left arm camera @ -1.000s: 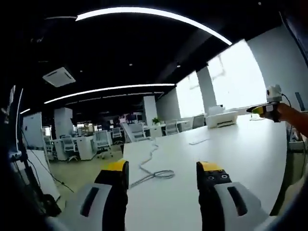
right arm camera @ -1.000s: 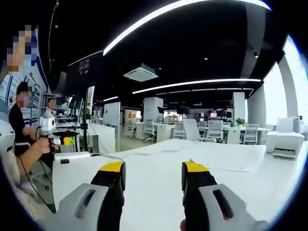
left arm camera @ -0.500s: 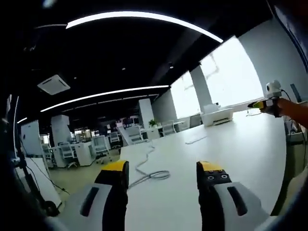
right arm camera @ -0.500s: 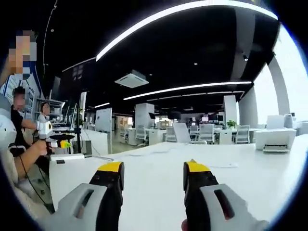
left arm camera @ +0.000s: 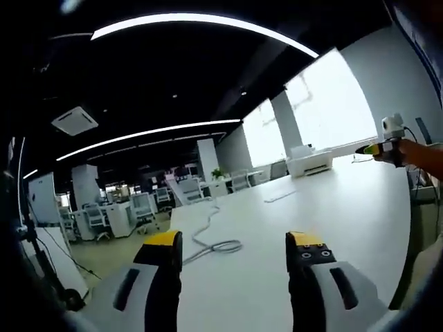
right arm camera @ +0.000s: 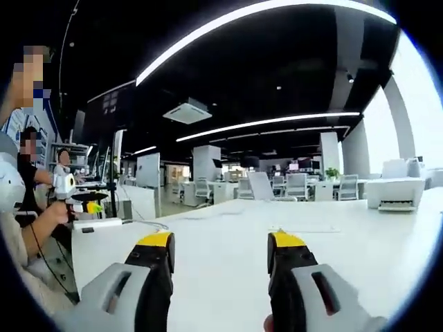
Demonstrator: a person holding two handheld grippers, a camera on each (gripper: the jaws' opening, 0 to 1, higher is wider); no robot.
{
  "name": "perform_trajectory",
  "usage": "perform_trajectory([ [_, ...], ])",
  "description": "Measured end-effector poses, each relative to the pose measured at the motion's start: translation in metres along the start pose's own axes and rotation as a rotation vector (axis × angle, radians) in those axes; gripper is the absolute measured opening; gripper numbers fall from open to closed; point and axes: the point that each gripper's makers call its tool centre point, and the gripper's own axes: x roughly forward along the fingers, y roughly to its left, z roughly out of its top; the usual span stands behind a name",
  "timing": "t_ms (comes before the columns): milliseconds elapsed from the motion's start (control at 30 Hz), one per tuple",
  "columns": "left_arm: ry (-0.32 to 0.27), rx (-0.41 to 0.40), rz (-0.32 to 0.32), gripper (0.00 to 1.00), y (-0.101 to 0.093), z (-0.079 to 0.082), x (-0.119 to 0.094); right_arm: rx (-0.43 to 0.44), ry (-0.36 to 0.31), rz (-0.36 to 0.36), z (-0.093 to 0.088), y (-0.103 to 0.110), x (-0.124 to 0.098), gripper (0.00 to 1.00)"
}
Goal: Pick up the power strip scattered on the table, fix it on the side mounting bracket of the table, and press the switch
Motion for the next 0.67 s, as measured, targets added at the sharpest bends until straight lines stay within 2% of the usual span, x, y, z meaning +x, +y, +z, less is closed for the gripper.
perform_trajectory([
  [400, -0.009, -0.059, 0.014, 0.64, 0.008, 0.001, -0.004, -0.002, 0.013, 0.017, -0.001, 0.011, 0.004, 0.49],
  [667, 0.002, -0.057, 0.006, 0.64, 0.005, -0.002, -0.002, -0.001, 0.018, 0.019, -0.003, 0.012, 0.005, 0.49],
])
